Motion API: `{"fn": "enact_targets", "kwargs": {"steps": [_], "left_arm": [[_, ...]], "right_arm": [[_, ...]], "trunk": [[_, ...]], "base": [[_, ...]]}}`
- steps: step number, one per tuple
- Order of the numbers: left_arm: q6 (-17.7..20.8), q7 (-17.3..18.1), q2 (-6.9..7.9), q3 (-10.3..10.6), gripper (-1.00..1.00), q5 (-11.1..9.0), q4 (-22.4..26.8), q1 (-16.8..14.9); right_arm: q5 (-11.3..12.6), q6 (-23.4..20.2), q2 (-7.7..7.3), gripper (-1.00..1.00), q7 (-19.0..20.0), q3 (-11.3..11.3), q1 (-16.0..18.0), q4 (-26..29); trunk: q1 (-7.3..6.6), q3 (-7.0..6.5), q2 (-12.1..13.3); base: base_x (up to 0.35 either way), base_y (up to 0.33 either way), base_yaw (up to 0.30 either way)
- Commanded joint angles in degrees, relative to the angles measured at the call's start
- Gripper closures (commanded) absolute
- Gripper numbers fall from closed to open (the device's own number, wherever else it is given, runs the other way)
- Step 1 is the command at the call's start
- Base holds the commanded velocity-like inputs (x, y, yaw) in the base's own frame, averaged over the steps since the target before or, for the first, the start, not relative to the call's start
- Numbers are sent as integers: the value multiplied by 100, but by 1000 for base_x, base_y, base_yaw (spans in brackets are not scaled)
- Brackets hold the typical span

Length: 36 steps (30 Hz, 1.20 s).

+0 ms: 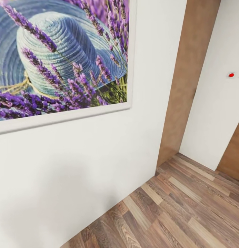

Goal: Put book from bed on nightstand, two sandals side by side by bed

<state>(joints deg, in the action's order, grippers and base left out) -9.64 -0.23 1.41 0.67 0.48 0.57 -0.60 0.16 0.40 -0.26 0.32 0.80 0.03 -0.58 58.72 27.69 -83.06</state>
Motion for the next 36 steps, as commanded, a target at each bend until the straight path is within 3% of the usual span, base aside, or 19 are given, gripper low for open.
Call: {"fn": "enact_targets", "kwargs": {"steps": [1,36], "left_arm": [[-22,-3,0,6,-100,5,-5,-2],[-29,-3,9,5,-100,5,-5,-4]], "right_arm": [[2,4,-1,-100,3,8,3,-3],[2,4,5,-100,3,-7,-1,-11]], "trunk": [[1,4,-2],[1,-68,-2]], "base": [[74,1,-89],[67,64,-247]]}}
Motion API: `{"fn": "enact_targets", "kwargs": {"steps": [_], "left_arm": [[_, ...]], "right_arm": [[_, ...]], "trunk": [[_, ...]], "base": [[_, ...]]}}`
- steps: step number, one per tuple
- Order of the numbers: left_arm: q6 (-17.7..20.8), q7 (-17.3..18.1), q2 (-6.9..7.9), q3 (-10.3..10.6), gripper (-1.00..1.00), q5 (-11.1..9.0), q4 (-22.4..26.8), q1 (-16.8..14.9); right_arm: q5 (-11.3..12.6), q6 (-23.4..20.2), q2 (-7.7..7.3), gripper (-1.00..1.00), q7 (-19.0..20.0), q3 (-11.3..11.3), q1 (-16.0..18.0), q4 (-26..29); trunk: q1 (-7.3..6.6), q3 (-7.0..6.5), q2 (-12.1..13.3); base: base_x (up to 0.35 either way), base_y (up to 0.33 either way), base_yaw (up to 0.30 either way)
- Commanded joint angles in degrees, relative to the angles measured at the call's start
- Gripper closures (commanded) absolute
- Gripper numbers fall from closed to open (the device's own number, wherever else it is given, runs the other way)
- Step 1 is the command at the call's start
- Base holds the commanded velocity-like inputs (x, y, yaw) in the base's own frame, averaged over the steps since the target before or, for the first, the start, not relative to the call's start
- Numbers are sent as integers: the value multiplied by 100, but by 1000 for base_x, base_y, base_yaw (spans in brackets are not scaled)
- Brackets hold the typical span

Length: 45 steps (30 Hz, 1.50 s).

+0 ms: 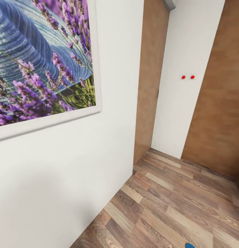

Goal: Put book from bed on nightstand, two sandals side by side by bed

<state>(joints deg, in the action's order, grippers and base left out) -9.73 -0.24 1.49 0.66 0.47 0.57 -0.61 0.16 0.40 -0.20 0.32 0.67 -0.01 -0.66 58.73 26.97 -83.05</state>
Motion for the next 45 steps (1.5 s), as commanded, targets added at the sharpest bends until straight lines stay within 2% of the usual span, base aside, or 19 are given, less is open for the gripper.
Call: {"fn": "enact_targets", "kwargs": {"steps": [1,45], "left_arm": [[-20,-2,1,8,-100,5,-4,-4],[-20,-2,1,13,-100,5,-4,-1]], "right_arm": [[2,4,0,-100,3,6,2,-1],[2,4,10,-100,3,4,2,-4]], "trunk": [[0,2,-2],[0,-104,-2]], "base": [[10,12,-278],[1,1,-266]]}}
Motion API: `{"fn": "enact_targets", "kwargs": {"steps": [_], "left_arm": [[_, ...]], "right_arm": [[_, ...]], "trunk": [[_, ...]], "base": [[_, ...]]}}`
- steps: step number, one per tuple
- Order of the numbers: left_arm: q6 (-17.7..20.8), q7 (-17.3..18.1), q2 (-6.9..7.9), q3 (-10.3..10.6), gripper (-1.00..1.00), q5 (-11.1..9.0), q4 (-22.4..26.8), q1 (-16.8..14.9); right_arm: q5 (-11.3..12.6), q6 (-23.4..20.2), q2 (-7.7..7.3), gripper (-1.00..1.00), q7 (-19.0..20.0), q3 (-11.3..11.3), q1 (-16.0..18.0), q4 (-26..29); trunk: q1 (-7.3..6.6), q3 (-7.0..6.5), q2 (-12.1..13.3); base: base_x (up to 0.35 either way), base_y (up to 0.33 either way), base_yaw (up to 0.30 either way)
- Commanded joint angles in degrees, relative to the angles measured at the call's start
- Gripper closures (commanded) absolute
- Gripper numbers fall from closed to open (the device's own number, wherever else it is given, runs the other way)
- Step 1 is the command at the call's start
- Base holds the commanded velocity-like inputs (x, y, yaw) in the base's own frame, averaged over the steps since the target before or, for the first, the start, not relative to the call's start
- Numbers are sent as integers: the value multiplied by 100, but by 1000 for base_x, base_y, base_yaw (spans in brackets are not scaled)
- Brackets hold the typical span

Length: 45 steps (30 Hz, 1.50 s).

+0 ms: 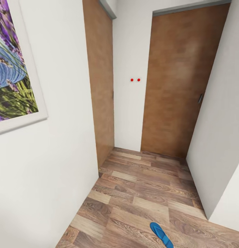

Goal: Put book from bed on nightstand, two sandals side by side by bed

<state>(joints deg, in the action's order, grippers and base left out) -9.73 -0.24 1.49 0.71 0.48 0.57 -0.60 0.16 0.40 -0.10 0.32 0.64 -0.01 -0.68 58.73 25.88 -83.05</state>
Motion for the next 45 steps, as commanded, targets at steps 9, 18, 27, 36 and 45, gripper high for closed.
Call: {"fn": "enact_targets", "kwargs": {"steps": [9,18,27,36,45], "left_arm": [[-20,-2,1,8,-100,5,-4,-4],[-20,-2,1,8,-100,5,-4,-5],[-20,-2,1,8,-100,5,-4,-3],[-20,-2,1,8,-100,5,-4,-2],[-25,-8,1,8,-100,5,-4,-4]], "right_arm": [[2,4,14,-100,3,6,1,-3],[2,4,17,-100,3,6,1,-3],[2,4,18,-100,3,6,1,-3],[2,4,25,-100,3,5,1,-3],[2,4,27,-100,3,4,1,-3]], "trunk": [[0,0,-2],[0,-2,-2],[0,-2,-2],[0,-2,-2],[0,-2,-2]], "base": [[14,0,-55],[105,25,-13],[215,118,-4],[110,54,-1],[158,14,0]]}}
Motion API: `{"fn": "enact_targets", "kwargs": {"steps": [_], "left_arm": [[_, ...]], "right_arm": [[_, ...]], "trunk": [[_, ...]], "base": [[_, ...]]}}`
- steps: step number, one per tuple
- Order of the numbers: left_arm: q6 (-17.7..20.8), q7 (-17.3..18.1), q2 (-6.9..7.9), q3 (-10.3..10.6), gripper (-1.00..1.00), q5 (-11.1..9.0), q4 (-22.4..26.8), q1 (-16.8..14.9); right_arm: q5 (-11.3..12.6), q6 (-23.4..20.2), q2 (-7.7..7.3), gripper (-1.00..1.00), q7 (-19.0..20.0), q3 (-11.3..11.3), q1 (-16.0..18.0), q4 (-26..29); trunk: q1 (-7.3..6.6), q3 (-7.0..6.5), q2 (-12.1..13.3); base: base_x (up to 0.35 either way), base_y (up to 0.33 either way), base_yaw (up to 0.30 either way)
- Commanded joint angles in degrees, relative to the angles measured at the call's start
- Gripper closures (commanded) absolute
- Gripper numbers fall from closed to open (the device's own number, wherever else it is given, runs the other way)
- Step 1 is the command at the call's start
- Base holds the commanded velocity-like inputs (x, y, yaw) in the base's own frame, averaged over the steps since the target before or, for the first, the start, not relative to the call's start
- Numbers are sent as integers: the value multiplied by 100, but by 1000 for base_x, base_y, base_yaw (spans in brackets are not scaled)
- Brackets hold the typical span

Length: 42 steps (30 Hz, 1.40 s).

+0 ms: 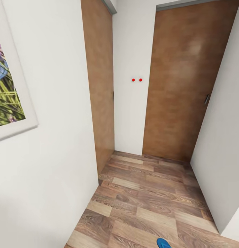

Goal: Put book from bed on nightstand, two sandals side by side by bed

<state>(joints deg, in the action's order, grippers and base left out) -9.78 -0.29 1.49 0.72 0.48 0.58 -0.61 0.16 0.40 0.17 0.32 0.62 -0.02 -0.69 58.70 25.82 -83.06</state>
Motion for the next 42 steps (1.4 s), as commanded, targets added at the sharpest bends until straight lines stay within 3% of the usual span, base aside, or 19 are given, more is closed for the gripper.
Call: {"fn": "enact_targets", "kwargs": {"steps": [1,11,42], "left_arm": [[-20,-3,0,7,-100,5,-5,-3],[-23,-6,0,7,-100,6,-5,-3],[-22,-6,0,7,-100,8,-5,-1]], "right_arm": [[2,4,0,-100,3,6,2,-2],[2,4,4,-100,3,3,2,-2],[2,4,9,-100,3,1,2,4]], "trunk": [[3,4,-2],[3,4,-2],[3,4,-2]], "base": [[242,19,0],[220,27,0],[91,41,0]]}}
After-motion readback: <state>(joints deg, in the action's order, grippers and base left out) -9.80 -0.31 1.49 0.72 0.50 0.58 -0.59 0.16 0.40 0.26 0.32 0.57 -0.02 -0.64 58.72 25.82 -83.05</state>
